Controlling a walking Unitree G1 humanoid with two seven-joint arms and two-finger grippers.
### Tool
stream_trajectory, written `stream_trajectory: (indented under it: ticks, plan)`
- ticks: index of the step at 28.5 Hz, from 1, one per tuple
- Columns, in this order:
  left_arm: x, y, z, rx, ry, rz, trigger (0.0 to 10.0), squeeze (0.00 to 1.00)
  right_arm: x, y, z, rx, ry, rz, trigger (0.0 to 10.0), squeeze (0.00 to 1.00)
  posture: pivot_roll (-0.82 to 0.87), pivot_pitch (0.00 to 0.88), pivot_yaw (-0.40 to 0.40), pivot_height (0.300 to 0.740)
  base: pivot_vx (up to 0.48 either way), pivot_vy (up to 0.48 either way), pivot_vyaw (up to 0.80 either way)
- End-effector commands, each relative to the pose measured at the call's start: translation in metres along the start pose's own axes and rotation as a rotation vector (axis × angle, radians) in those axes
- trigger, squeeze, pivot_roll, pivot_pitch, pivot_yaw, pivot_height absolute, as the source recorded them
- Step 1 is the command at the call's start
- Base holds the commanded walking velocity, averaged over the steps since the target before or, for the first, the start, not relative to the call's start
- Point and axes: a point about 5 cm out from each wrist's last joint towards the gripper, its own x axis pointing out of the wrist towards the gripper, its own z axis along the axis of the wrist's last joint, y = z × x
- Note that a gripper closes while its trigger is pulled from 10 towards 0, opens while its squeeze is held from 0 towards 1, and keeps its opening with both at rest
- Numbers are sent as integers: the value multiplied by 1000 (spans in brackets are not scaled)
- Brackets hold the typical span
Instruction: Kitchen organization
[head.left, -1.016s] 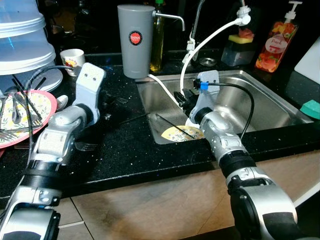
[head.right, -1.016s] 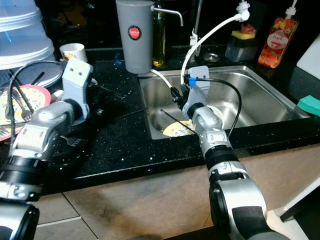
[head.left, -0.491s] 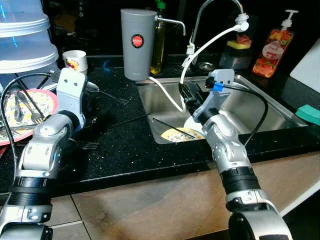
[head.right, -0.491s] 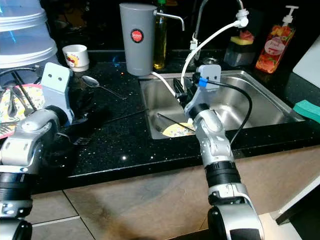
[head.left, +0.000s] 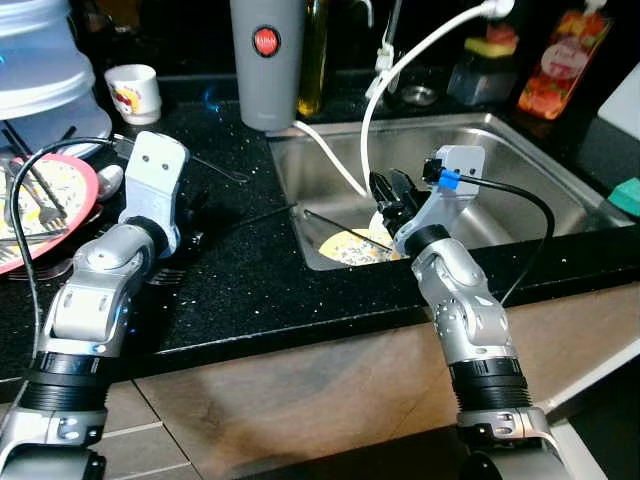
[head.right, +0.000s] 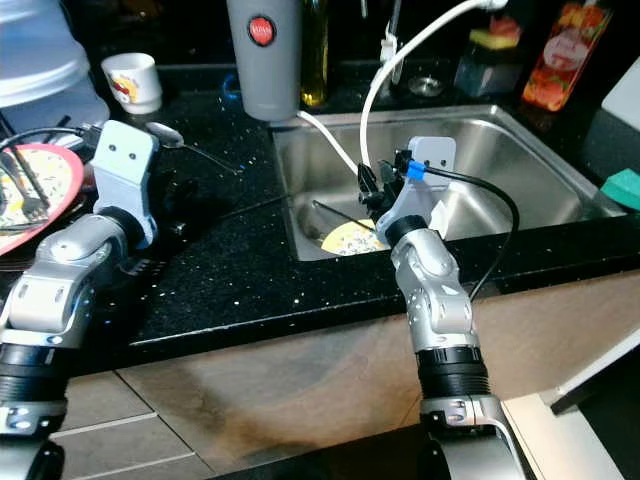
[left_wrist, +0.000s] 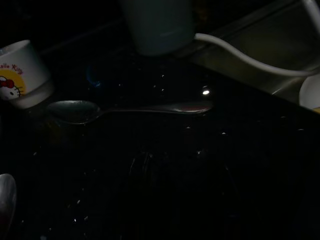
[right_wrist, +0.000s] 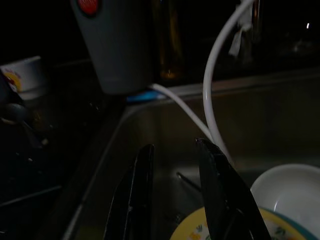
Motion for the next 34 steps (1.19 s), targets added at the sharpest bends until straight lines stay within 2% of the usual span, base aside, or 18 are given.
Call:
stream_trajectory:
  ticks: [1,11,14,15,17,20,21,23,24,25,27,29,30,31,32,33,34]
  plan:
    - [0,5,7,40,-15,6,10000,0,0,0,4,15,-13,-9,10000,0,91,275,-11,740,0,0,0]
    - [1,10,17,28,-26,22,10000,0,5,-1,8,14,-10,-11,10000,0,92,256,-22,740,0,0,0]
    - [2,11,18,-4,-2,24,10000,0,7,-1,11,14,-13,-5,10000,0,91,245,-27,740,0,0,0]
    - [2,10,17,-16,35,23,10000,0,8,-1,11,11,-12,4,10000,0,90,245,-28,740,0,0,0]
    - [1,8,16,-9,75,16,10000,0,10,0,12,2,-7,26,10000,0,89,244,-28,740,0,0,0]
    - [0,8,17,15,65,-13,10000,0,12,1,14,-8,-6,49,10000,0,85,239,-30,740,0,0,0]
    - [-2,9,20,25,39,-55,10000,208,13,1,16,-7,0,65,10000,0,86,238,-33,740,0,0,0]
    - [-2,10,22,30,26,-80,10000,208,13,2,16,-7,4,74,10000,0,86,238,-33,740,0,0,0]
    - [-4,13,23,12,4,-118,10000,522,14,2,16,-3,11,87,10000,0,87,237,-36,740,0,0,0]
    - [-5,16,26,11,-27,-162,10000,561,14,3,16,-5,18,103,10000,0,88,237,-38,740,0,0,0]
    - [-7,22,29,-7,-59,-247,10000,490,14,5,16,-8,28,132,10000,0,90,235,-41,740,0,0,0]
    - [-8,27,30,4,-42,-318,10000,506,14,6,16,-4,33,150,10000,0,95,234,-47,740,0,0,0]
    - [-8,28,31,11,-34,-377,10000,537,14,7,16,0,35,159,10000,0,99,233,-48,740,0,0,0]
    - [-9,26,31,-21,-18,-496,10000,510,14,9,15,8,39,172,10000,0,102,231,-50,740,0,0,0]
    - [-10,26,31,-43,-14,-526,10000,443,14,9,15,9,40,176,10000,0,102,231,-50,740,0,0,0]
    - [-9,26,30,-68,-11,-553,10000,0,14,10,15,16,43,183,10000,0,106,229,-51,740,0,0,0]
    - [-9,26,30,-68,-11,-553,10000,0,14,10,15,16,43,183,10000,0,106,229,-51,740,0,0,0]
